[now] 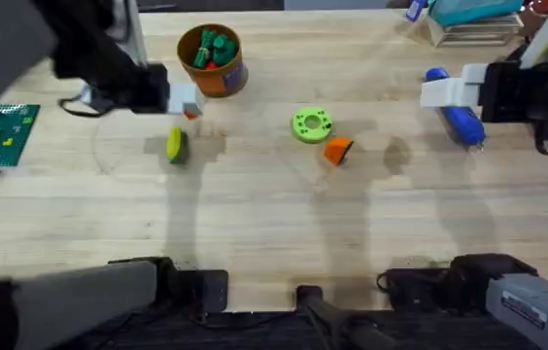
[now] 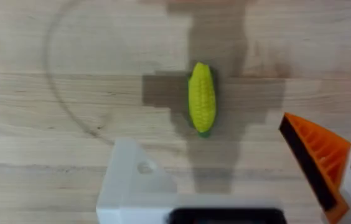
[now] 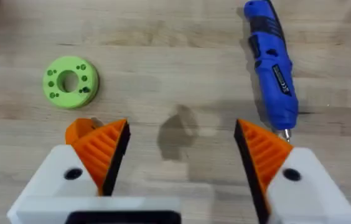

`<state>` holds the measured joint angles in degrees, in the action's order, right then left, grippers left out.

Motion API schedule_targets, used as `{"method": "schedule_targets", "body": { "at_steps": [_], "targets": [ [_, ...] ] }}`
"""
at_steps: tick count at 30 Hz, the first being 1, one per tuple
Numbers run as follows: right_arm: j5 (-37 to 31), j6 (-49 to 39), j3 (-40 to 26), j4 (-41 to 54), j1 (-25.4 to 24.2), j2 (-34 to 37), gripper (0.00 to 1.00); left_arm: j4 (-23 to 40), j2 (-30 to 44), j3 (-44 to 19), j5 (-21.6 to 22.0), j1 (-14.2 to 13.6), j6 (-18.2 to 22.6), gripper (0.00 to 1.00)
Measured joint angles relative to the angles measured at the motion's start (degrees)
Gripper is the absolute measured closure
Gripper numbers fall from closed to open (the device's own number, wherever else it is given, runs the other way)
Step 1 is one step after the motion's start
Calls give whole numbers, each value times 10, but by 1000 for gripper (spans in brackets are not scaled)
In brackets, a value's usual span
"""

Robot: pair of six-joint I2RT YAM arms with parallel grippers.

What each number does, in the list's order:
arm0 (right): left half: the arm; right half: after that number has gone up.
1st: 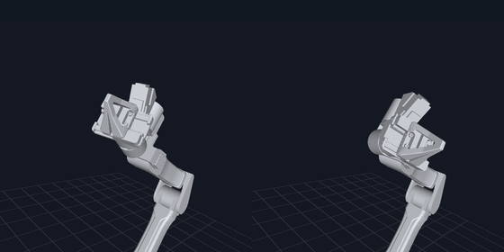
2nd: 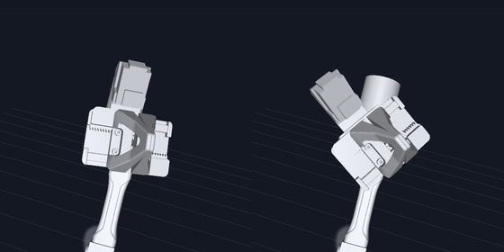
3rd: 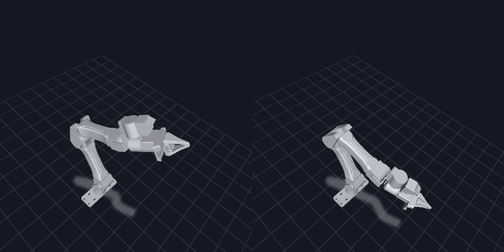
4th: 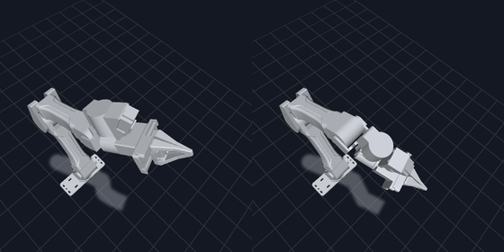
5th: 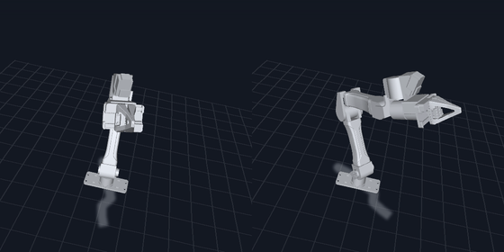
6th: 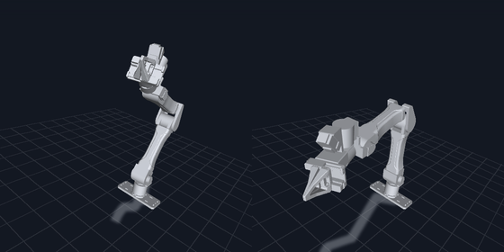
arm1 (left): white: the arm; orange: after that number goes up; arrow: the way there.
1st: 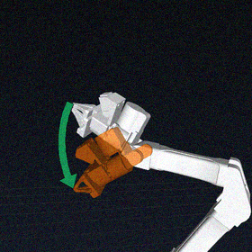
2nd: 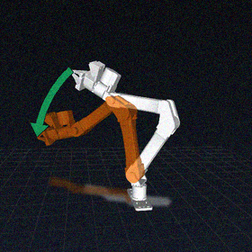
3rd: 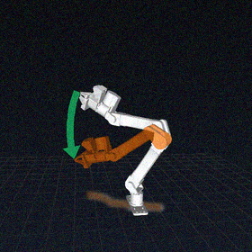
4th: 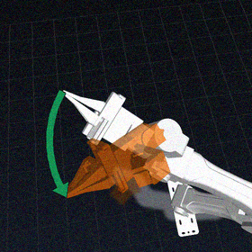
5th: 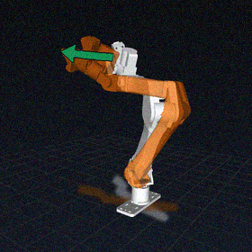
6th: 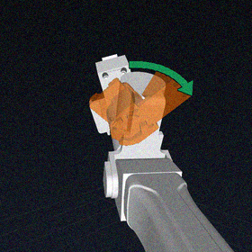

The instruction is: Pick up the gripper from the table and insert it into the empty holder that is missing its gripper. Then pick up a screw, insert it into the mounting hole, and use the screwdriver to tighten it. Finally, clean up the table by picking up the vegetable and placing it into the bucket.

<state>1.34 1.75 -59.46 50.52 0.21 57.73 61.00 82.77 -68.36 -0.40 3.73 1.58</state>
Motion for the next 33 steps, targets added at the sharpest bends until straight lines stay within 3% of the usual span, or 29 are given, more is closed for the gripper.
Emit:
{"method": "schedule_targets", "body": {
  "at_steps": [7,13,14,19,20,22,23,24,29,33],
  "targets": [
    [0,0,0,-1,0,21,8,-85,77,86,0,9,0,16],
    [0,0,0,-1,0,24,8,-120,108,110,0,28,1,24],
    [0,0,0,-1,0,24,8,-121,111,110,0,32,2,90],
    [0,0,0,-1,0,24,8,-126,115,110,0,43,2,880],
    [0,0,0,-1,0,24,8,-126,115,110,0,43,5,966],
    [0,0,0,-1,0,24,8,-126,115,110,0,43,7,990],
    [0,0,0,-1,0,24,8,-126,115,110,-1,43,10,969],
    [0,0,0,-1,0,24,8,-126,114,110,0,43,12,848],
    [0,0,0,-1,0,24,8,-127,115,110,-1,43,12,74],
    [0,0,0,-1,0,24,8,-123,111,110,-20,43,12,16]
  ]
}}
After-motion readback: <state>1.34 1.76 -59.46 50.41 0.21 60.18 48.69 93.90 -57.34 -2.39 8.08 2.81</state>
